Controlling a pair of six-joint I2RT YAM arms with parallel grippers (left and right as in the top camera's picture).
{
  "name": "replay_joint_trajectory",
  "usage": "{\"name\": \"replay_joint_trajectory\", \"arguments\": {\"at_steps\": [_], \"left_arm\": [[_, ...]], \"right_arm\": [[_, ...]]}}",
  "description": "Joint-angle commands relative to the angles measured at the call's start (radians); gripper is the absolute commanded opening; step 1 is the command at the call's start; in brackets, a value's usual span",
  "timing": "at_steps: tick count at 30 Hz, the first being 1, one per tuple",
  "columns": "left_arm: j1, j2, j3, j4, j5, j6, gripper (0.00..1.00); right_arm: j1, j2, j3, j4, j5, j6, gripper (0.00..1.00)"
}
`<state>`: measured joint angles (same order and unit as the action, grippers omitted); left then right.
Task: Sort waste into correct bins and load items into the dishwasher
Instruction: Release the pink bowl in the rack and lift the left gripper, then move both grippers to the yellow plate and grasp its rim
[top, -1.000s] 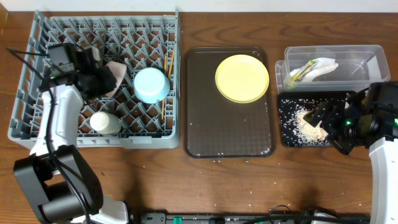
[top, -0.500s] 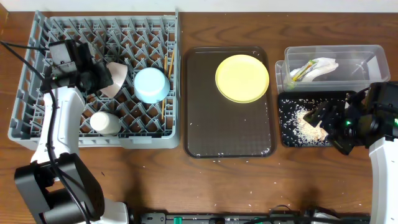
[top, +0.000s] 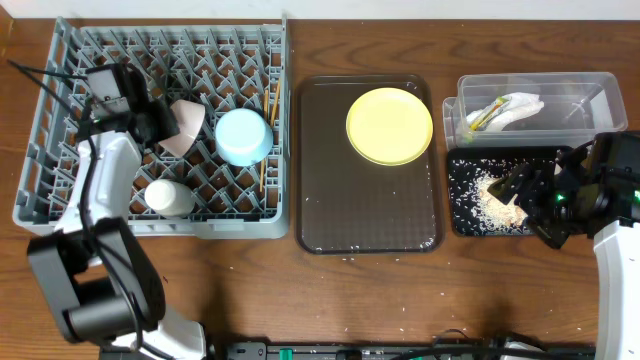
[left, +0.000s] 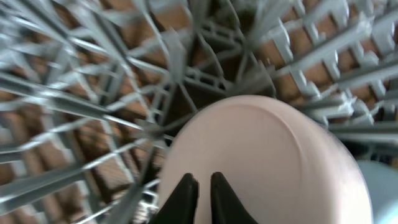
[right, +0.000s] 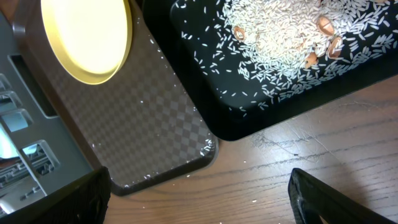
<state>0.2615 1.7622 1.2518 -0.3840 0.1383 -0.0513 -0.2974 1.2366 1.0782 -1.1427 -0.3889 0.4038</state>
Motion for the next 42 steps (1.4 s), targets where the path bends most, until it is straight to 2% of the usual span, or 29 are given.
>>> {"name": "replay_joint_trajectory", "arguments": {"at_steps": [1, 3, 9, 16, 20, 22, 24, 27, 30, 33, 35, 37, 38, 39, 42], "left_arm": [[0.002, 0.005, 0.0, -0.021, 0.151, 0.017, 0.08], [0.0, -0.011, 0.0, -0.047, 0.195, 0.016, 0.08], [-0.042, -0.05, 0.0, -0.119, 0.191, 0.006, 0.07], [-0.105, -0.051, 0.0, -0.135, 0.105, 0.014, 0.08], [-0.108, -0.079, 0.0, -0.139, 0.103, 0.013, 0.07], [-0.108, -0.115, 0.0, -0.141, 0.104, 0.013, 0.16], [-0.108, -0.169, 0.002, -0.161, 0.104, 0.013, 0.17], [-0.111, -0.266, 0.002, -0.223, 0.108, 0.013, 0.27], [-0.131, -0.375, 0.002, -0.306, 0.115, -0.014, 0.32], [-0.171, -0.472, 0.002, -0.38, 0.116, -0.04, 0.37], [-0.23, -0.558, 0.002, -0.441, 0.14, -0.04, 0.44], [-0.298, -0.623, 0.002, -0.466, 0.253, -0.04, 0.62], [-0.34, -0.648, 0.002, -0.476, 0.34, -0.04, 0.65], [-0.368, -0.658, 0.002, -0.484, 0.394, -0.04, 0.67], [-0.423, -0.663, 0.001, -0.51, 0.468, -0.04, 0.68]], "right_arm": [[0.009, -0.004, 0.005, -0.002, 0.0, -0.016, 0.89], [0.009, -0.004, 0.005, -0.002, 0.0, -0.016, 0.89], [0.009, -0.004, 0.005, 0.0, 0.0, -0.016, 0.89], [0.009, -0.004, 0.005, 0.001, 0.0, -0.016, 0.88], [0.009, -0.004, 0.005, -0.002, 0.0, -0.016, 0.88], [0.009, -0.004, 0.005, -0.004, 0.0, -0.016, 0.88], [0.009, -0.004, 0.005, -0.003, 0.0, -0.016, 0.88], [0.011, -0.004, 0.005, 0.002, -0.001, -0.023, 0.87], [0.045, -0.004, 0.005, 0.045, -0.041, -0.101, 0.82], [0.138, -0.004, 0.005, 0.101, -0.067, -0.142, 0.77], [0.286, 0.007, 0.005, 0.173, -0.017, -0.147, 0.74], [0.446, 0.044, 0.005, 0.247, 0.131, -0.064, 0.7], [0.533, 0.089, 0.005, 0.27, 0.282, 0.103, 0.63], [0.576, 0.123, 0.005, 0.28, 0.357, 0.203, 0.61], [0.64, 0.229, 0.005, 0.355, 0.418, 0.357, 0.58]]}}
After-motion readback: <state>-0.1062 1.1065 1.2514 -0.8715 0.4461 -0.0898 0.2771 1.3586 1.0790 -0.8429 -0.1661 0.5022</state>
